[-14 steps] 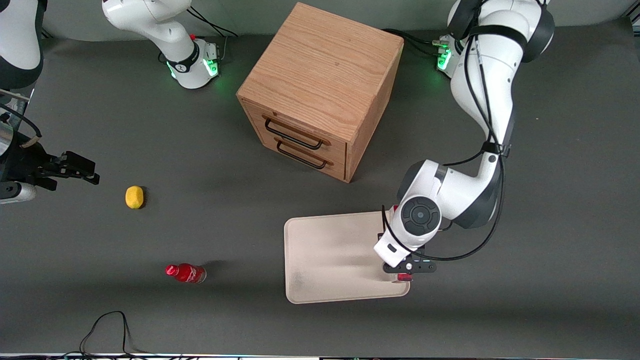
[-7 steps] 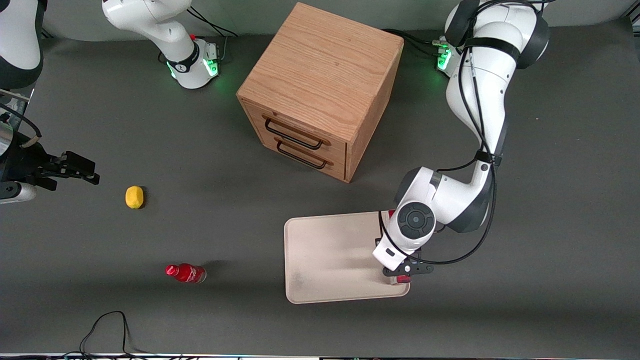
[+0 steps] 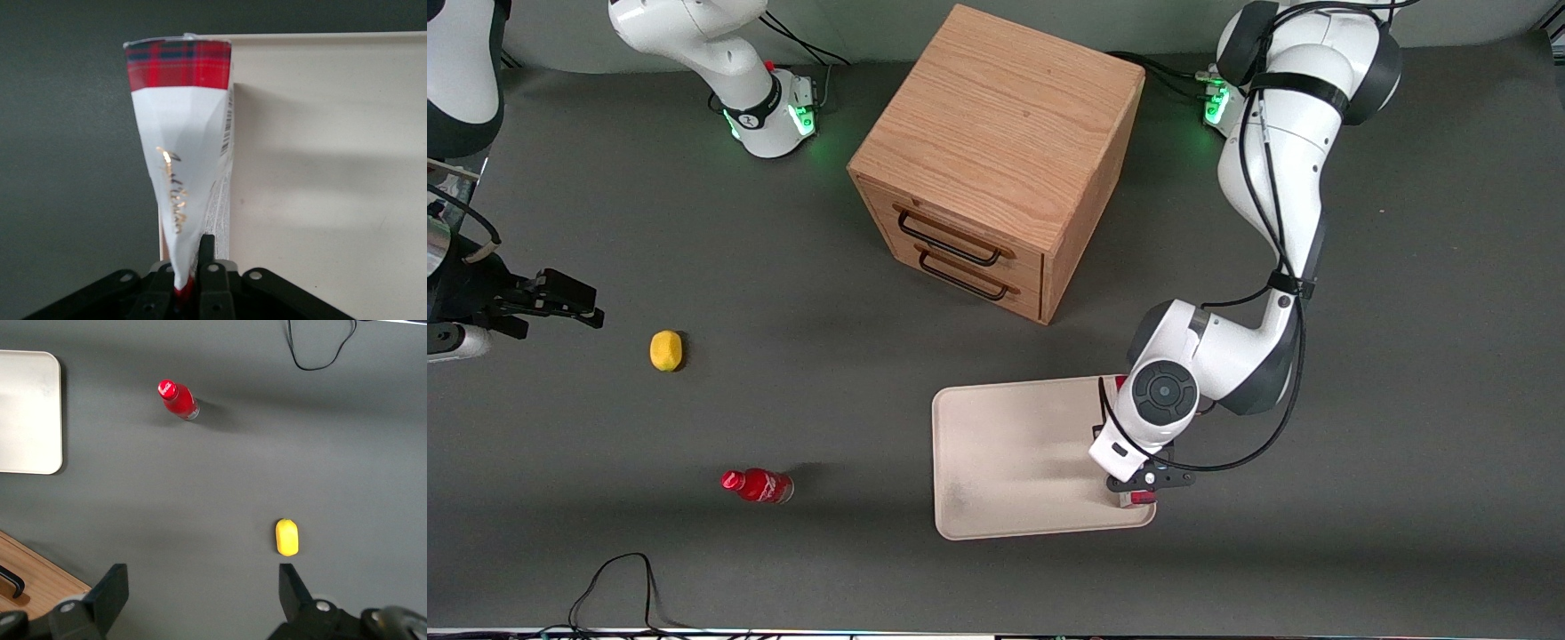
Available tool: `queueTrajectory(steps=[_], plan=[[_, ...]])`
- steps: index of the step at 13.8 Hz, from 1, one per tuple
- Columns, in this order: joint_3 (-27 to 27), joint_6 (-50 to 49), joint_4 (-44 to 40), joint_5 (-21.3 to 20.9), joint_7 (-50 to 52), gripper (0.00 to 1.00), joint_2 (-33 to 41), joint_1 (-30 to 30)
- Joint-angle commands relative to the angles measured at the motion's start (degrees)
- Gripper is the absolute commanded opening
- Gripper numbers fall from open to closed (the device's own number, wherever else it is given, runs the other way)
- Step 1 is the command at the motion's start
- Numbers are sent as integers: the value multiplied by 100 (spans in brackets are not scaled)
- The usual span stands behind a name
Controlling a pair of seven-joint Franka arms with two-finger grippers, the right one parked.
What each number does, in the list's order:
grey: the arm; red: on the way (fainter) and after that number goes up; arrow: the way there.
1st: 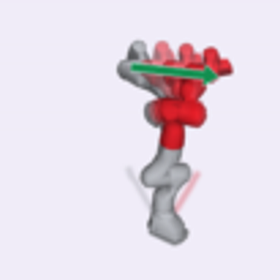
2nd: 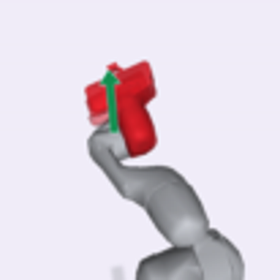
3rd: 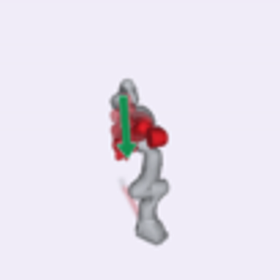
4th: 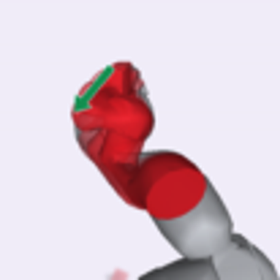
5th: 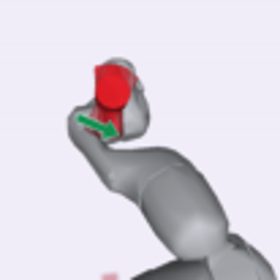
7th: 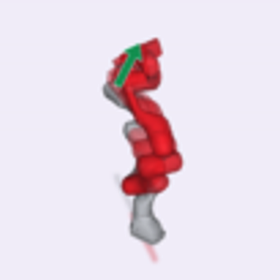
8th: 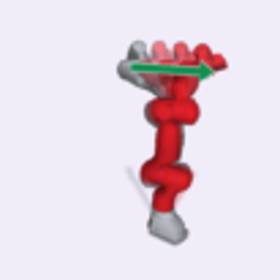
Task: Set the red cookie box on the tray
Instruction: 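Lower the box onto the tray and open the left gripper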
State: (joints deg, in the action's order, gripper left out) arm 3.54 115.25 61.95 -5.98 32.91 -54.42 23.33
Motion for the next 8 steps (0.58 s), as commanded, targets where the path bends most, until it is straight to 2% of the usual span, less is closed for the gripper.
queueTrajectory(steps=[1,5,8], plan=[[6,68,133,-219,119,100,72,14],[15,-37,133,-254,136,100,185,-4],[24,-580,133,-184,119,100,632,-21]])
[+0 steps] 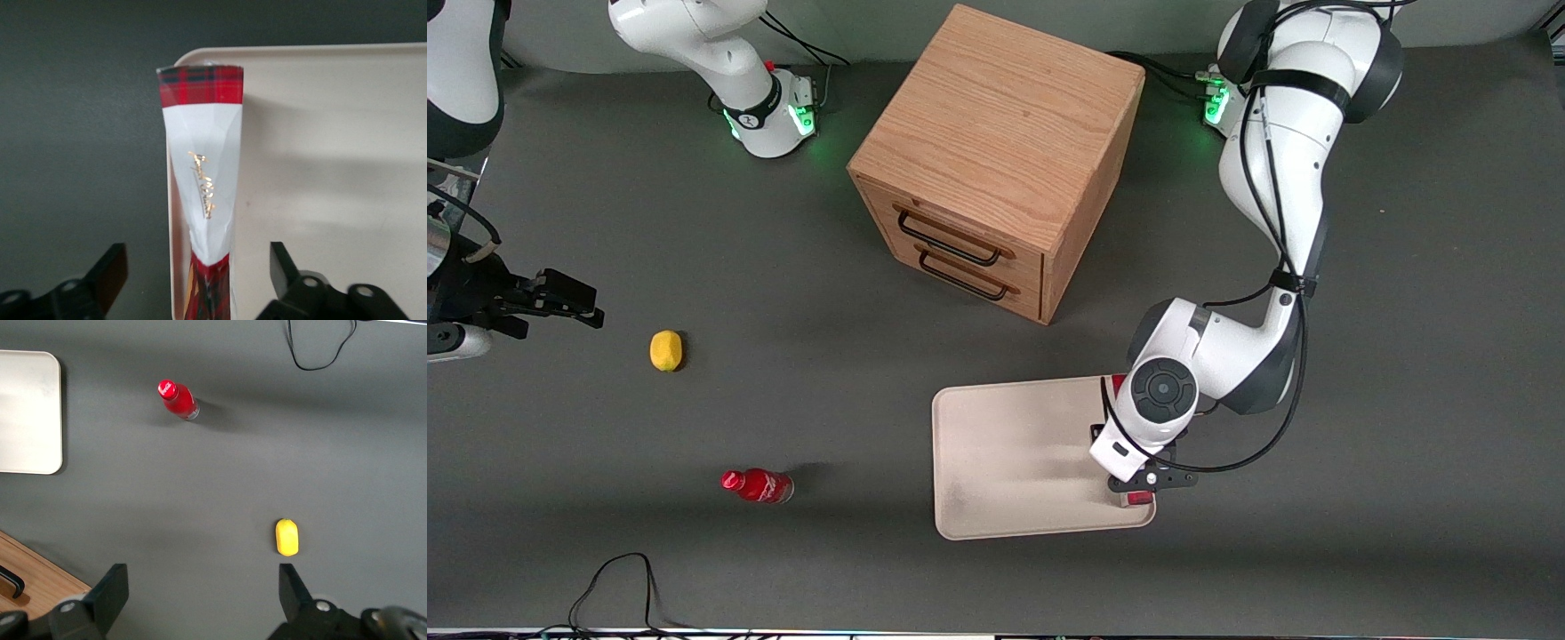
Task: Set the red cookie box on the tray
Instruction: 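Lower the box onto the tray and open the left gripper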
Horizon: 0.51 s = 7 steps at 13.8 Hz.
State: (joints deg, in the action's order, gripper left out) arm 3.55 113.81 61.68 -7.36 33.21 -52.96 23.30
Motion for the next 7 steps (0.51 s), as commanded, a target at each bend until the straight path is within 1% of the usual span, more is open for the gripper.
queueTrajectory(steps=[1,3,5,7], plan=[[32,-743,160,-46,72,100,714,-18],[49,-1262,168,-20,63,100,1259,-27],[49,-1702,169,120,63,100,1795,-27],[67,-2045,169,173,63,100,2279,-71]])
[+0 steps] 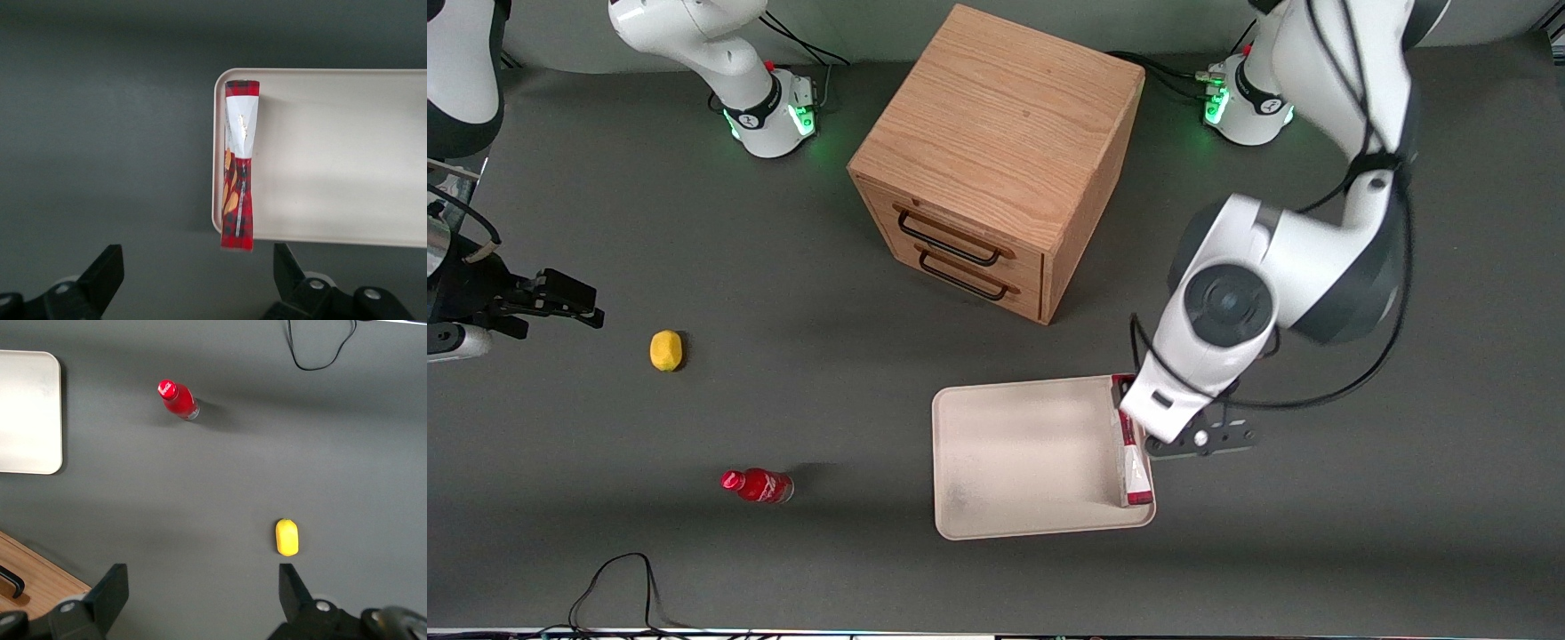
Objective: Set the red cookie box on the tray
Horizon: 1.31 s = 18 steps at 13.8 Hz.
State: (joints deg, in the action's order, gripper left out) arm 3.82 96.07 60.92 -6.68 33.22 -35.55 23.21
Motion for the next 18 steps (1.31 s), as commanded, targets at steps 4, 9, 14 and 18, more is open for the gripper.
queueTrajectory(steps=[4,9,14,18], plan=[[31,-563,245,124,62,100,1155,-62],[40,-388,1199,141,-823,100,1813,-728],[31,657,3037,150,-1668,100,2946,-1528],[-566,685,3312,263,-2487,100,3300,-1574]])
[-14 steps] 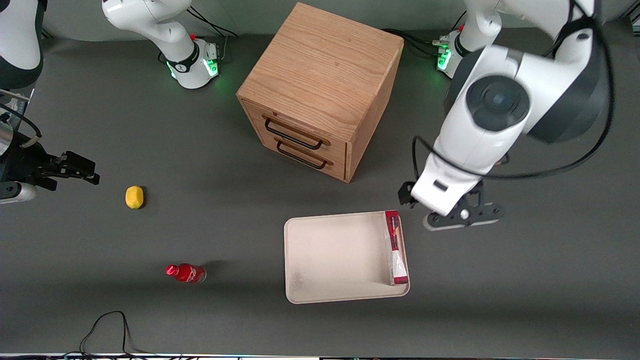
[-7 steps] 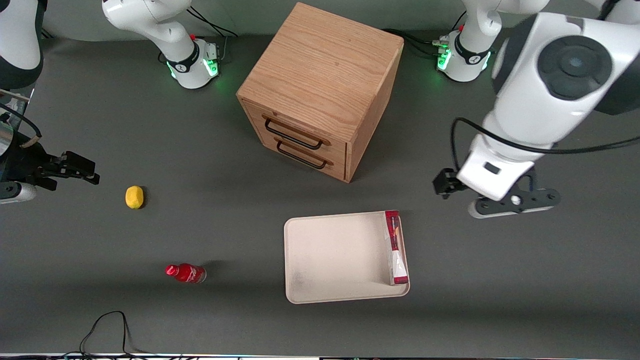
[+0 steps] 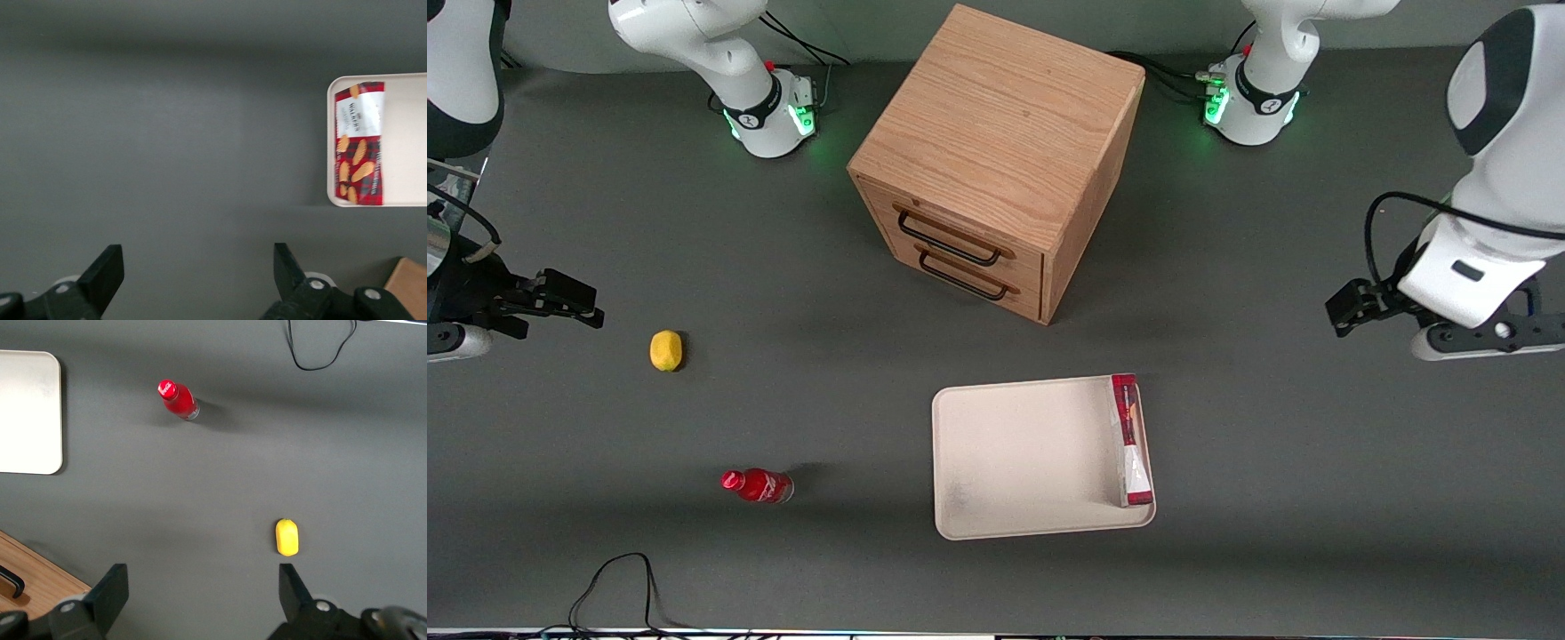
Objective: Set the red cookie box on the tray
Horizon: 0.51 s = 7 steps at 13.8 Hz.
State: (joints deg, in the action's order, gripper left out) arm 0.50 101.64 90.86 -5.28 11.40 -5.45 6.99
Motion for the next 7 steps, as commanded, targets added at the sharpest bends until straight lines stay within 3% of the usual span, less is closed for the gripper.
queueTrajectory(steps=[1,7], plan=[[-243,101,301,141,-366,100,299,-13],[-252,-513,-270,185,-683,100,299,-163]])
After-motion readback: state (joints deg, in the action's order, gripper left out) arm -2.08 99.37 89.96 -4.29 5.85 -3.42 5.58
